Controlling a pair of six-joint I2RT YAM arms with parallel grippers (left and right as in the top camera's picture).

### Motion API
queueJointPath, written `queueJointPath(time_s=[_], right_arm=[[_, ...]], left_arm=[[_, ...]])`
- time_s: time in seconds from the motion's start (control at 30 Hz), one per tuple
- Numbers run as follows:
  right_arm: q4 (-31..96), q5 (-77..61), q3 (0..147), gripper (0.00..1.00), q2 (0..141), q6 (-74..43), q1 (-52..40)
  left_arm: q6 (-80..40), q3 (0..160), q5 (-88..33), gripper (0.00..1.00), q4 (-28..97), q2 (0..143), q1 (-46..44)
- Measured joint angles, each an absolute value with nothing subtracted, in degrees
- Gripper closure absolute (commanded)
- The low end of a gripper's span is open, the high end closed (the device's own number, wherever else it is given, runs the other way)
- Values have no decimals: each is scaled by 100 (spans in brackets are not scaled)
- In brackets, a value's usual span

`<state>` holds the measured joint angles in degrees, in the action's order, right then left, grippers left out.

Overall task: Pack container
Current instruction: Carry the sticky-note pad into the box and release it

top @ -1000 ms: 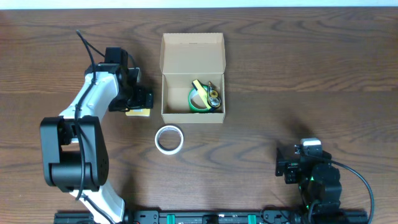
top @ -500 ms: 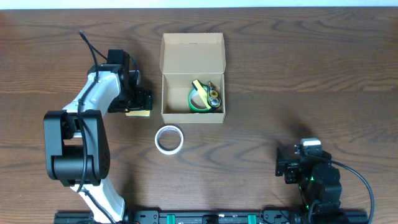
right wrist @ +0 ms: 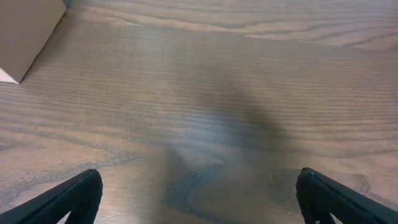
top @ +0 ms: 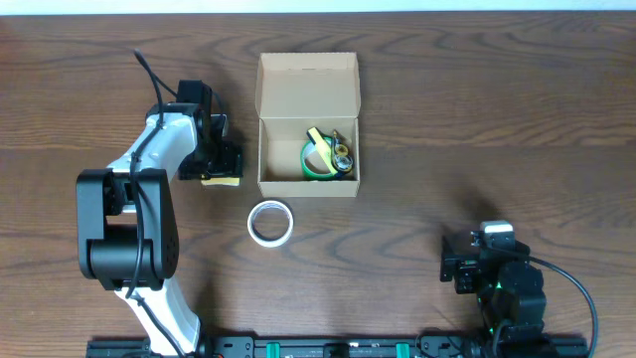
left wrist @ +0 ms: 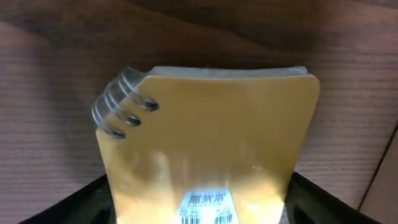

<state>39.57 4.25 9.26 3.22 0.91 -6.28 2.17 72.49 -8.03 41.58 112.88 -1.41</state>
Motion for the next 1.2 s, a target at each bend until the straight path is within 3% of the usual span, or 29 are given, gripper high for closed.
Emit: queueJointPath(time_s=[0.1,0.2,0.67,1.0,1.2], right_arm=[[3957,427,926,1,322,91,-628],[3957,427,926,1,322,91,-628],[3957,427,926,1,322,91,-628],[3957,425,926,1,322,91,-628],[3957,427,926,1,322,91,-628]], left_arm=[[220,7251,-814,38,4160,11288,-152],[217,7253,-814,40,4160,11288,-156],[220,8401,-681,39,4523,11148,-158],[217,8757,-576,36,4595,9887,-196],[217,8764,-558,34,4630,9179,-788]])
